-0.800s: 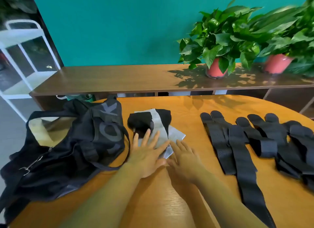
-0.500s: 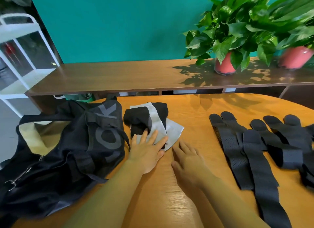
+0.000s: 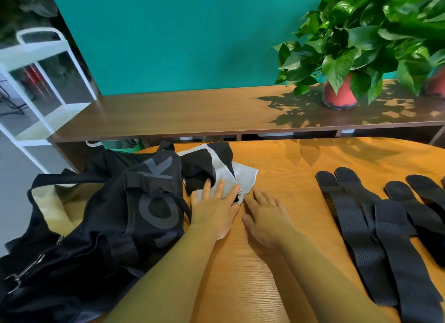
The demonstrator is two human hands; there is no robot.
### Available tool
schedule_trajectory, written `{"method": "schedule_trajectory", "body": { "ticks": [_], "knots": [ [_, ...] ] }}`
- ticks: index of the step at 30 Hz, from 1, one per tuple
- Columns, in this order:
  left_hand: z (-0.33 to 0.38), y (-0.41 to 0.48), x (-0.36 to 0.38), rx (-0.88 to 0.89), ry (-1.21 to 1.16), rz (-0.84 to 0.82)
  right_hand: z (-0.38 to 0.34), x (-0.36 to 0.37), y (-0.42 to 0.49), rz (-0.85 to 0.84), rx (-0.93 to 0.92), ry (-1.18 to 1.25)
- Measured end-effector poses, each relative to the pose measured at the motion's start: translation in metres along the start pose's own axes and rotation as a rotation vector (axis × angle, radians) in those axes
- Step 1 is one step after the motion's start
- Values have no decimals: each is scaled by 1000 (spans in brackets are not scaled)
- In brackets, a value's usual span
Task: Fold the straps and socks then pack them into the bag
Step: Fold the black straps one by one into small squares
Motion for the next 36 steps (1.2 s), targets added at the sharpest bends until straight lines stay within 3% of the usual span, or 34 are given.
{"method": "schedule_trajectory", "body": {
  "ticks": [7,16,22,26,30,36],
  "knots": [
    [-3,-18,-14,31,-85,-53,1,-14,-16,-52,55,45],
    [19,-83,-55,123,-66,66,19,-58,-98,65,103,32],
    [72,-127,-57,250,-93,60,83,-88,-184,249,244,89],
    [111,-146,-46,323,-156,-14,123,-84,-231,269,351,160],
    [152,-154,-41,408,-175,13,151,-68,-254,262,420,256],
    [218,-157,-43,516,-206,50,172,-61,-260,404,471,360]
  ]
}}
Point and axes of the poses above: each hand's wrist, its own y-axis towards the middle knuckle, its own x-axis out of the palm, z = x × y, the point moved 5 cm from there along y, towards the middle knuckle, and after that the axes turned 3 degrees about z, right-handed, at the moved point
